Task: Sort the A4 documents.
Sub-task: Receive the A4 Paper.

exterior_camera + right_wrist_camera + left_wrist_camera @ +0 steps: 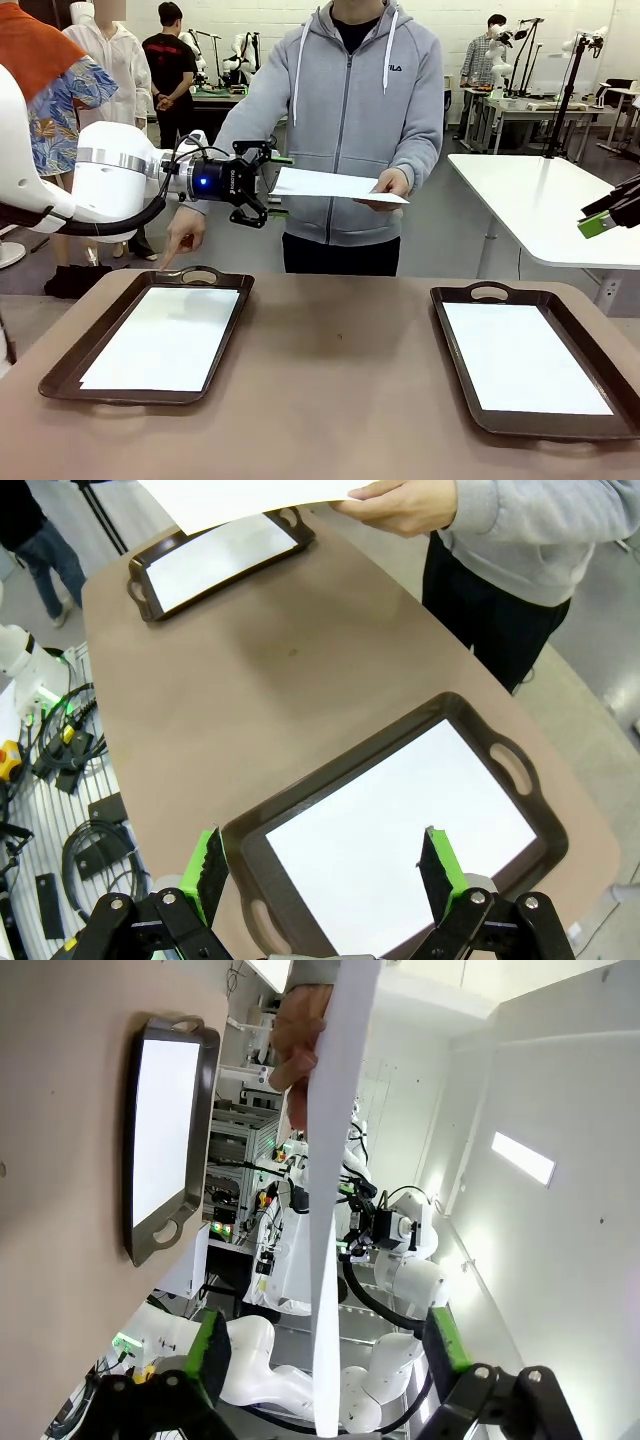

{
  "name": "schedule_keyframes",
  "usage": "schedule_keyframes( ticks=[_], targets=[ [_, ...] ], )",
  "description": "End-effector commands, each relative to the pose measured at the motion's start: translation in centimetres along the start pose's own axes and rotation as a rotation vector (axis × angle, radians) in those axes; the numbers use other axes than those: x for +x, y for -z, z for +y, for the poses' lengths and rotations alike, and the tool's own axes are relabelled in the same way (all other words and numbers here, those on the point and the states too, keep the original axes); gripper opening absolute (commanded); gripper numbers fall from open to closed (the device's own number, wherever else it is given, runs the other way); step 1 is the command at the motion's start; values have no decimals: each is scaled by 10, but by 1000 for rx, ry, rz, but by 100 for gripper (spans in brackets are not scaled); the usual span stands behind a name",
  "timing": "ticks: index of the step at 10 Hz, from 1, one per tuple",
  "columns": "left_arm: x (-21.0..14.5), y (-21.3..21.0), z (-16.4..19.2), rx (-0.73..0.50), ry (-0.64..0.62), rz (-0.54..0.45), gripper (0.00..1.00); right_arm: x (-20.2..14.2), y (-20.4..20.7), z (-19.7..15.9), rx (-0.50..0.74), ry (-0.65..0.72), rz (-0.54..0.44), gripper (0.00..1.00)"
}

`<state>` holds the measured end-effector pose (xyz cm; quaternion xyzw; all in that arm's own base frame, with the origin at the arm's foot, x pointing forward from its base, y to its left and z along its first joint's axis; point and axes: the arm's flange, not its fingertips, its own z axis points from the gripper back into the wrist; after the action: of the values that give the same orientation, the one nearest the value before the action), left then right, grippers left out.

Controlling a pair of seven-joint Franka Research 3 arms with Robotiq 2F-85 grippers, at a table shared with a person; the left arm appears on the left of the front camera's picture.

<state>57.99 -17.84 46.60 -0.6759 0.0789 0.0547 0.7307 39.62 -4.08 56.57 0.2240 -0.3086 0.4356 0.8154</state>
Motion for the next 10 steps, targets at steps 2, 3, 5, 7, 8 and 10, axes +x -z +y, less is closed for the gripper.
schedule_keyframes(
  ticks=[2,3,5,7,8,10],
  targets=[
    [9,7,-6,-50,-35,14,100,0,0,0,4,2,-4,100],
    [10,8,-3,-68,-34,20,100,0,0,0,4,2,-4,100],
    [9,8,-4,-113,-13,38,100,0,0,0,4,2,-4,100],
    [7,7,-6,-89,36,39,81,0,0,0,4,2,-4,100],
    [6,5,-7,-76,42,39,68,0,0,0,4,2,-4,100],
    [6,4,-8,-59,52,39,48,0,0,0,4,2,-4,100]
  ],
)
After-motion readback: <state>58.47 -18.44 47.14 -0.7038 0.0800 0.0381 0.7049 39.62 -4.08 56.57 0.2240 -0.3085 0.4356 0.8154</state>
